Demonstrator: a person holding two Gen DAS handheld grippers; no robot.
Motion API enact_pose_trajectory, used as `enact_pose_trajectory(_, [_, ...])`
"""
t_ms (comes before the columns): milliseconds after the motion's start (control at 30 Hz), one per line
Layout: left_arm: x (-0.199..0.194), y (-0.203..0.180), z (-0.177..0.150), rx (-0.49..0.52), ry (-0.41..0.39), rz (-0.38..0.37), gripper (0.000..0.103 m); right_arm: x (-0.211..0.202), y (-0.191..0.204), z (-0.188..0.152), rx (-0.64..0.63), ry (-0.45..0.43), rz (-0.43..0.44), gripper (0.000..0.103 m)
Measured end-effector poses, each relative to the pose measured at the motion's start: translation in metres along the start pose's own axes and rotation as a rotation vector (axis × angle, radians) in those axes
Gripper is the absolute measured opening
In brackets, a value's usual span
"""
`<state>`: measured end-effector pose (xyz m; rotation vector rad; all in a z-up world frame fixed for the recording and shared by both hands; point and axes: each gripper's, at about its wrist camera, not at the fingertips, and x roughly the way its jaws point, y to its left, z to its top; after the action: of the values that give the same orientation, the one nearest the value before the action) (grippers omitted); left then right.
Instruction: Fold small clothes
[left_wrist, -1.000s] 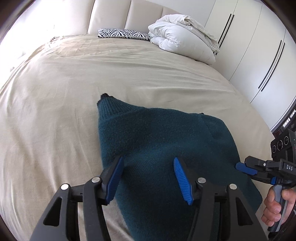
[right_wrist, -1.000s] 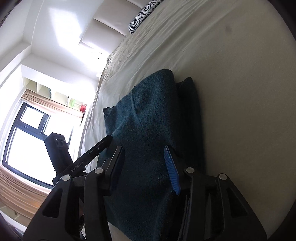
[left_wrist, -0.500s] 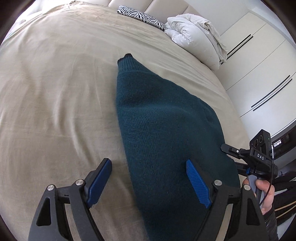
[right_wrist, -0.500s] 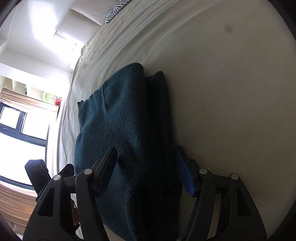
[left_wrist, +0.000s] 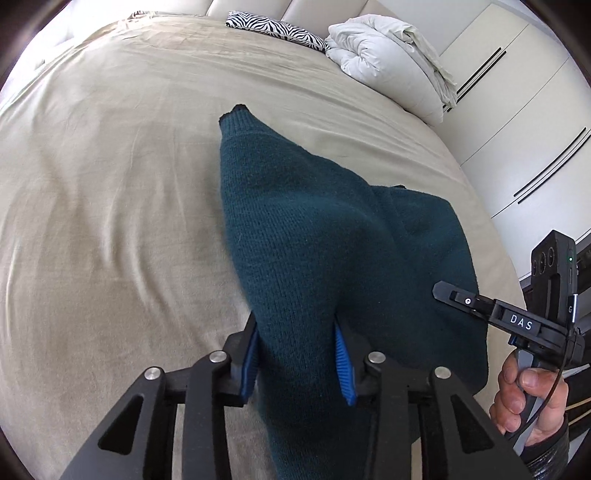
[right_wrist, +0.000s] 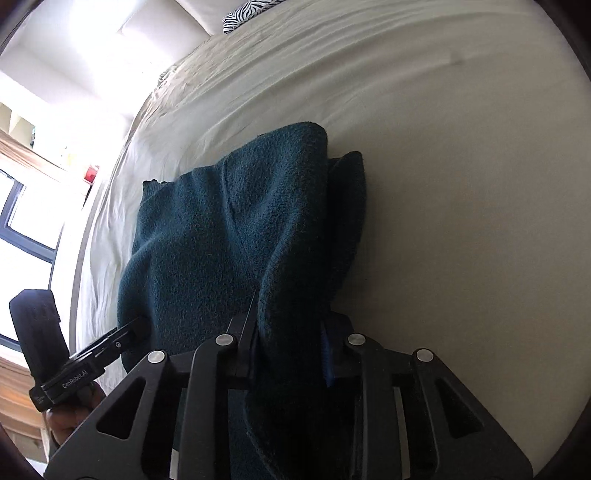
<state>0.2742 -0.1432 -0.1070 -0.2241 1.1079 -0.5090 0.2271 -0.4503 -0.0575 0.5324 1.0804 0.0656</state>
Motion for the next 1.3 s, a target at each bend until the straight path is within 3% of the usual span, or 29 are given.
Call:
enact_pose_trajectory(233, [-0.098, -0.002, -0.047, 0.103, -0.112, 0.078, 0.035, -0.067, 0.085, -0.057, -0.181, -0.106, -0.040, 0.021])
enact_pose_trajectory(400, [-0.167, 0.020, -0.104, 0.121, -0.153, 0.125, 0.035, -0.097, 0.145, -0.121, -0.232, -0.108, 0.063, 0.021])
enact_pose_trajectory(533, [-0.197, 0.048, -0.152, 0.094, -0.151, 0.151, 0.035, -0.094, 0.176, -0.174, -0.223, -0.069, 0.150, 0.021])
enact_pose_trajectory(667, [-0.180, 0.078, -0.189, 0.061, -0.093, 0.170, 0.036, -0.070, 0.180, -0.217, -0.156, -0.013, 0.218, 0.021])
enact_pose_trajectory(733, [-0.164, 0.098, -0.198, 0.032, -0.067, 0.177, 0.041, -0.049, 0.176, -0.233, -0.142, 0.029, 0.202, 0.021])
enact_pose_trajectory(800, [-0.162, 0.109, -0.202, 0.002, -0.092, 0.135, 0.047, -0.030, 0.151, -0.245, -0.089, 0.065, 0.160, 0.023])
enact_pose_trajectory(900, [-0.160, 0.112, -0.203, 0.002, -0.095, 0.138, 0.058, -0.018, 0.104, -0.254, 0.067, 0.095, 0.318, 0.027])
enact_pose_trajectory(1000, [-0.161, 0.115, -0.204, -0.023, -0.099, 0.137, 0.061, -0.026, 0.095, -0.259, 0.117, 0.091, 0.337, 0.034])
enact_pose_trajectory(1167, [-0.178, 0.110, -0.209, -0.039, -0.138, 0.162, 0.061, -0.068, 0.097, -0.257, 0.130, 0.012, 0.220, 0.041])
enact_pose_trajectory(1200, [-0.185, 0.108, -0.210, -0.044, -0.161, 0.171, 0.060, -0.080, 0.099, -0.256, 0.127, -0.010, 0.222, 0.041])
enact_pose_trajectory(1300, [-0.208, 0.098, -0.212, -0.047, -0.244, 0.173, 0.060, -0.113, 0.117, -0.252, 0.074, -0.051, 0.343, 0.041])
